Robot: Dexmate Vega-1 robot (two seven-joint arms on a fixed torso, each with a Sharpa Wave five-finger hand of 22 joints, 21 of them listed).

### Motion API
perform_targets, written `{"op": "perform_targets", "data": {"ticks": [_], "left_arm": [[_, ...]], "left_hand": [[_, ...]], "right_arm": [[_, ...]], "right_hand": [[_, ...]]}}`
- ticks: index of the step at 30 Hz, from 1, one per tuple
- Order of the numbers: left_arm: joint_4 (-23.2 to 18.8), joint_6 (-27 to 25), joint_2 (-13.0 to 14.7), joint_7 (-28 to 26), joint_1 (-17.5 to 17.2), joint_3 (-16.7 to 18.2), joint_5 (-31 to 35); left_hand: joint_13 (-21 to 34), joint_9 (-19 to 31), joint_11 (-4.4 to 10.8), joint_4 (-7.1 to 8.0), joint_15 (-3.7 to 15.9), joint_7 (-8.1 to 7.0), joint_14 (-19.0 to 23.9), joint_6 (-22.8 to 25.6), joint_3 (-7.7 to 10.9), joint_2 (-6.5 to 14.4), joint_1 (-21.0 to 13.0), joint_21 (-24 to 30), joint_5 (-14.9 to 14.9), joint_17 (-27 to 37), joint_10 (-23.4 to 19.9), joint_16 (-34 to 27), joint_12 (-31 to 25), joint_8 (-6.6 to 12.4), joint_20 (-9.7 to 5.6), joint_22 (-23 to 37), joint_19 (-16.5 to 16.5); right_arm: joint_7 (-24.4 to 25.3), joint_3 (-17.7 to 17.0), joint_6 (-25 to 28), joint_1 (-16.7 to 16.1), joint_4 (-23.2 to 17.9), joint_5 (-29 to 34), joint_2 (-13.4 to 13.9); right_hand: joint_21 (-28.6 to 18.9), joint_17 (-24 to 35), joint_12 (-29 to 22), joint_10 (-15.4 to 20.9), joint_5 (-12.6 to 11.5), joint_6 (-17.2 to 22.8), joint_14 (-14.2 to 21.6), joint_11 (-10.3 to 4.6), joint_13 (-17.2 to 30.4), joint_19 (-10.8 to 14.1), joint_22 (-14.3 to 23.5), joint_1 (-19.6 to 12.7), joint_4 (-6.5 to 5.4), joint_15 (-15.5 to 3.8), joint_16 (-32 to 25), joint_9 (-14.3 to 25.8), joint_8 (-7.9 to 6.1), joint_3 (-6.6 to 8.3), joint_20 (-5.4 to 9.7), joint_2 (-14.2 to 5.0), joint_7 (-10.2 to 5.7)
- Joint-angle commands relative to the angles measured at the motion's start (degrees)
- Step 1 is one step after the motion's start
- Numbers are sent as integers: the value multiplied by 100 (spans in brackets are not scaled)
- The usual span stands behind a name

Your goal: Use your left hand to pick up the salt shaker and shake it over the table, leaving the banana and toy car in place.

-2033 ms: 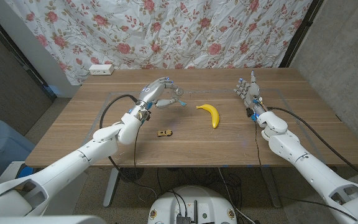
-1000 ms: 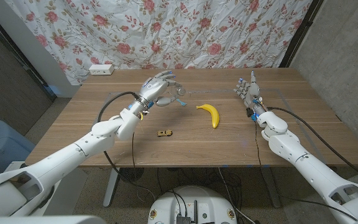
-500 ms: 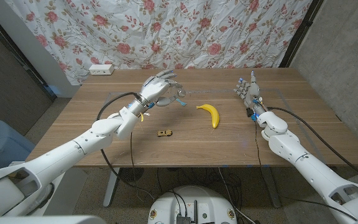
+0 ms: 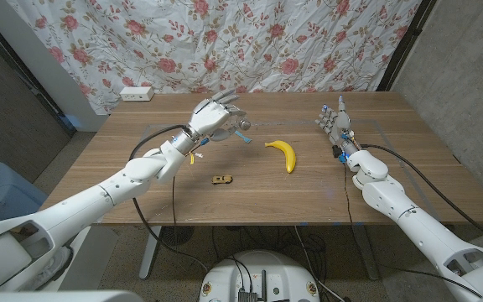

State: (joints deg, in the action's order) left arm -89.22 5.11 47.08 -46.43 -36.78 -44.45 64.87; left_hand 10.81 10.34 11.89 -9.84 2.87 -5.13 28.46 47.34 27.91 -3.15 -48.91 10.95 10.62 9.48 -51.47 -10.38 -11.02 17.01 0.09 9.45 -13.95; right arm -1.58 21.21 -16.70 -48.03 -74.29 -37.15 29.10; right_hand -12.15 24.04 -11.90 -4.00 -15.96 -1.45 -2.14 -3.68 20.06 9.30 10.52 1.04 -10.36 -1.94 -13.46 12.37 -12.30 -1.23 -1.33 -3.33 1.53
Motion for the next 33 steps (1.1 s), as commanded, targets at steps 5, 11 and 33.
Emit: {"op": "perform_targets", "data": {"ticks": [5,11,33], "left_arm": [[-99,-364,179,-492,253,-268,847],[-114,-449,239,-596,333,-354,1120],[429,-834,271,-1517,719,-748,1958]], "left_hand": [[12,98,86,-4,874,-96,47,177,2,183,-167,-10,31,13,-82,-6,-37,36,-41,18,-25],[14,106,87,4,877,-100,72,187,-14,203,-172,4,30,17,-91,-10,-43,31,-90,18,-70],[18,124,87,6,897,-165,138,161,-58,243,-191,-3,31,23,-67,-14,-43,-5,-135,19,-91]], "right_arm": [[1,0,-1,-2,-1,0,0],[0,0,-2,-1,2,0,-1],[-3,0,-5,1,9,0,-2]], "right_hand": [[-36,30,-42,-32,-40,-6,-32,-4,20,30,30,2,-32,-192,-24,21,-19,-7,6,-584,44],[-36,30,-41,-33,-40,-6,-38,-7,20,30,30,3,-32,-199,-21,21,-19,-8,2,-583,40],[-37,30,-44,-27,-39,-2,-44,-4,20,32,30,3,-32,-198,-19,21,-20,-8,4,-584,45]]}}
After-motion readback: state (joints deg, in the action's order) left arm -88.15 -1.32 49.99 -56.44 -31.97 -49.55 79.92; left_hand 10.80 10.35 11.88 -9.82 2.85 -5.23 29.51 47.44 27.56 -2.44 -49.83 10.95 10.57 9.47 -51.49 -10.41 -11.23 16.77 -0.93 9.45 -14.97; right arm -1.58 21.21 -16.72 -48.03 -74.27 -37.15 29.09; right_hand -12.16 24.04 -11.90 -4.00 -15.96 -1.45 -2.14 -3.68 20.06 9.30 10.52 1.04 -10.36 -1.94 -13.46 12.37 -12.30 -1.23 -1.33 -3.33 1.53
